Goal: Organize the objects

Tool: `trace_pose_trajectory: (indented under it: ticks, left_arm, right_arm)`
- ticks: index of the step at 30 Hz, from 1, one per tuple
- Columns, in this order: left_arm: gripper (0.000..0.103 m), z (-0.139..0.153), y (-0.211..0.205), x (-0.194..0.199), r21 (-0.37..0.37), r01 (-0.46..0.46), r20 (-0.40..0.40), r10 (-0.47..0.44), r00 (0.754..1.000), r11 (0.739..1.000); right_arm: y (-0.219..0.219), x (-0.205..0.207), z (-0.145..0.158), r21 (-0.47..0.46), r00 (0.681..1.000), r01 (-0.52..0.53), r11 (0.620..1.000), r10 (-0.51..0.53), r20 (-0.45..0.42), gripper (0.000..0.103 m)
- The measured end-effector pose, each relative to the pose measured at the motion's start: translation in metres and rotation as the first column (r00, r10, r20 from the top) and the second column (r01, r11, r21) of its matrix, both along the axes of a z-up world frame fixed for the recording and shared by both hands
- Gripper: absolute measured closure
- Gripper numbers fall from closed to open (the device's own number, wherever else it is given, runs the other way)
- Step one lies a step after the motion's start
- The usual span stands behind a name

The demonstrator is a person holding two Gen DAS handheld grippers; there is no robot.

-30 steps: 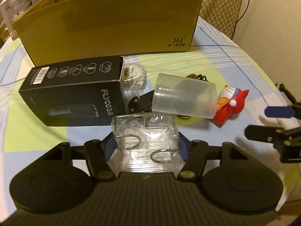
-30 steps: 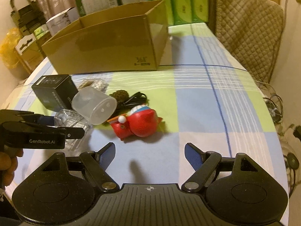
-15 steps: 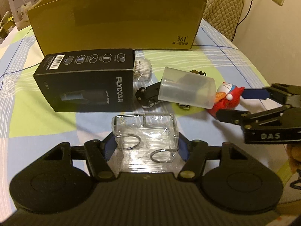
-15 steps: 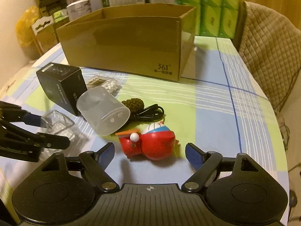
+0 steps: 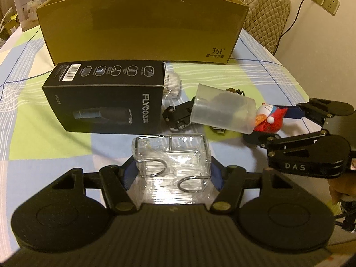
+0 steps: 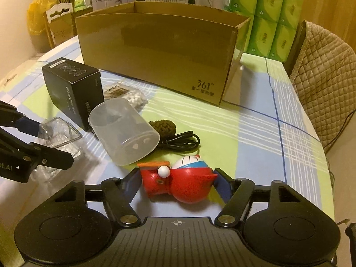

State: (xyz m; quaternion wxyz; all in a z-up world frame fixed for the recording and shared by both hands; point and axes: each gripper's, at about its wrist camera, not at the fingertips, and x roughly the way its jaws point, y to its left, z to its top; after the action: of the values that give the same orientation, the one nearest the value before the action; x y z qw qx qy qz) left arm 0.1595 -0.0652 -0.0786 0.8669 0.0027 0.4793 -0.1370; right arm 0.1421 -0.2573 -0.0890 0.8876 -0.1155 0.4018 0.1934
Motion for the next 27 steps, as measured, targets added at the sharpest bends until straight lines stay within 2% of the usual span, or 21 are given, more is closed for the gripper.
trace_pose_trajectory:
  ticks: [13, 27]
  left_arm:
    - [0.042, 0.025, 0.006, -0.015, -0.009, -0.012, 0.035, 0.013, 0.999, 1.0]
    - [0.042, 0.098, 0.024, -0.039, -0.009, -0.046, 0.13, 0.046, 0.99, 0.999]
  right_arm:
    - [-0.012, -0.024, 0.035, 0.079, 0.993, 0.117, 0.99, -0.116, -0.023, 0.037]
    - [-0.009, -0.057, 0.105, 0.171, 0.985, 0.171, 0.97, -0.172, -0.006, 0.037]
